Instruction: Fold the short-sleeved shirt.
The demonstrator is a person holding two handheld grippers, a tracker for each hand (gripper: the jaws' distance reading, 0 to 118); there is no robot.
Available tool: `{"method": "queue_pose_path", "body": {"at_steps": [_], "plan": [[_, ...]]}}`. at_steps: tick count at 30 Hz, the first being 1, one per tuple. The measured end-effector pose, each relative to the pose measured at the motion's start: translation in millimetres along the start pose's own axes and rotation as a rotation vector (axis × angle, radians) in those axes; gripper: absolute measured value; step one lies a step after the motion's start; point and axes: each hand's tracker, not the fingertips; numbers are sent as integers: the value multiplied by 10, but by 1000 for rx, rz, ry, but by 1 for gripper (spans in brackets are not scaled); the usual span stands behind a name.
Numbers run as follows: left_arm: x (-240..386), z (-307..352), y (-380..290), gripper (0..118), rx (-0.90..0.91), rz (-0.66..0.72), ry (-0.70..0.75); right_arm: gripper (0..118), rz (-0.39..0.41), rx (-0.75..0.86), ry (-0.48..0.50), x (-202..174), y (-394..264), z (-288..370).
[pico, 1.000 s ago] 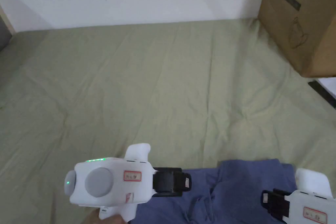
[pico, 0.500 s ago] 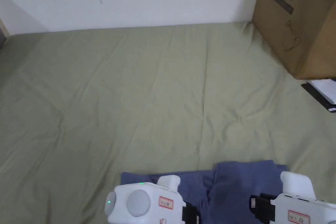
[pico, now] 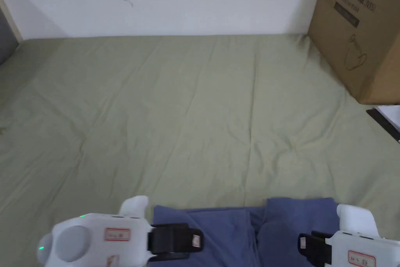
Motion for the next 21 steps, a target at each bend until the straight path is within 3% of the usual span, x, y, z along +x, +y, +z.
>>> {"method": "queue_pose_path", "body": {"at_steps": [3, 5, 9, 14, 16, 17, 18, 19, 20, 21], "plan": [[-422, 239, -26, 101, 126, 118, 83, 0, 30, -3, -7, -132, 22, -53], [-671, 256, -46, 101, 155, 219, 27, 0, 28, -14, 5, -186, 31, -102], [-1047, -6, -75, 101, 50, 416, -196, 0, 32, -40, 39, -318, 23, -152], [-1083, -376, -84, 101, 32, 398, -332, 0, 58, -55, 52, -428, 47, -155], [-1065, -463, -55, 100, 29, 474, -389, 0, 70, -56, 39, -448, 60, -174], [-1077, -523, -38, 91, 19, 484, -409, 0, 68, -60, 38, -451, 66, -182], [-1092, -581, -20, 67, 11, 463, -395, 0, 57, -67, 44, -450, 68, -186], [-1094, -628, -18, 25, 2, 432, -297, 0, 34, -78, 69, -453, 67, -186], [-1043, -662, -40, 5, -9, 414, -186, 0, 19, -81, 92, -459, 67, -178], [-1059, -724, -65, 5, -25, 392, -184, 0, 14, -75, 107, -469, 67, -156]]}}
